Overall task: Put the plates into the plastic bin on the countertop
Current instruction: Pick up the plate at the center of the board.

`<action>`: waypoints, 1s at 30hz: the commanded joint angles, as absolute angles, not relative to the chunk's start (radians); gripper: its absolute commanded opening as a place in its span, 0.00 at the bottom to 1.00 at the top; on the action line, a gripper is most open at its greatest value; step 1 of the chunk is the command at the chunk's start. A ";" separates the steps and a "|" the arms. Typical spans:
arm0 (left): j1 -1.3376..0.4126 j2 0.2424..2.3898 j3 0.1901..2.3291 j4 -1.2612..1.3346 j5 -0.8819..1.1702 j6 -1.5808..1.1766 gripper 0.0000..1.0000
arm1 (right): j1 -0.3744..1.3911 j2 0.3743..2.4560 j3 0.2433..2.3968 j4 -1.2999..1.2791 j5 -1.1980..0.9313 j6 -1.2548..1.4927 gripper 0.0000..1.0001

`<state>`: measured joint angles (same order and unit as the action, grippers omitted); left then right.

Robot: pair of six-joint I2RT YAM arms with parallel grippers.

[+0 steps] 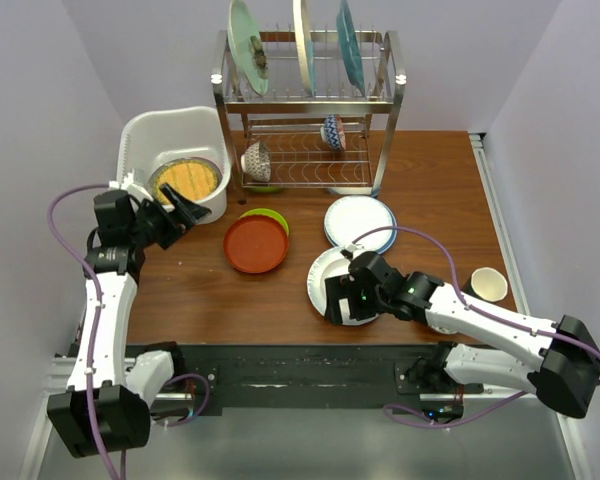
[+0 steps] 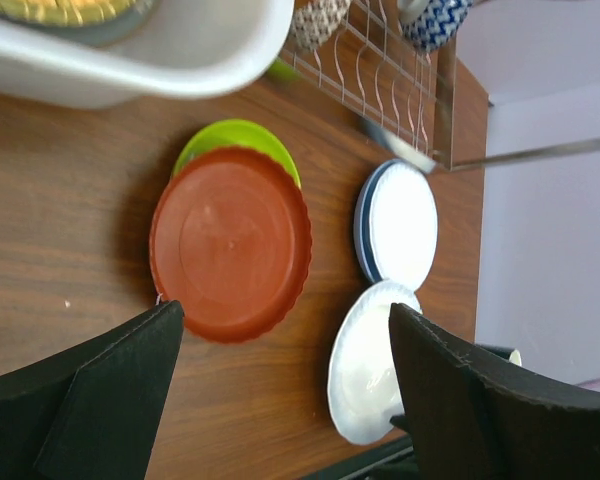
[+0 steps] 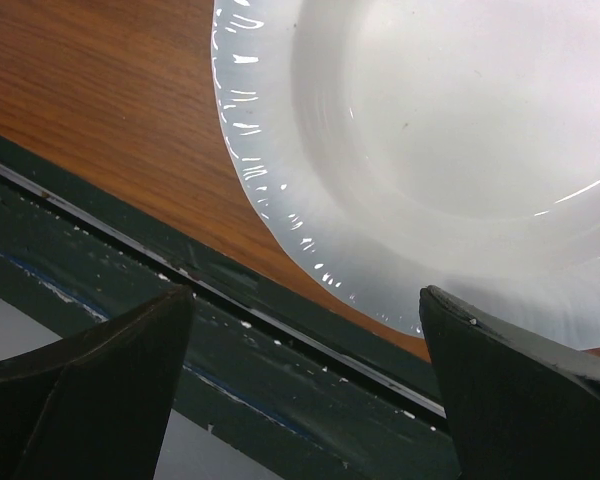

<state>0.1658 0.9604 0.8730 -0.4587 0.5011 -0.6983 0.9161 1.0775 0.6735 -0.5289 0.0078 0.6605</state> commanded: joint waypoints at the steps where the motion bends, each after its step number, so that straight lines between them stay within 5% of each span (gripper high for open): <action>1: 0.129 0.885 0.775 -0.433 0.503 -0.738 0.88 | 0.916 1.065 0.669 -0.503 0.003 0.675 0.99; 17: 0.009 0.883 0.462 -0.270 0.465 -0.844 0.82 | 0.916 1.083 0.663 -0.480 -0.020 0.686 0.99; 30: -0.049 1.069 0.429 -0.109 0.436 -0.864 0.72 | 0.916 1.092 0.664 -0.483 -0.014 0.683 0.99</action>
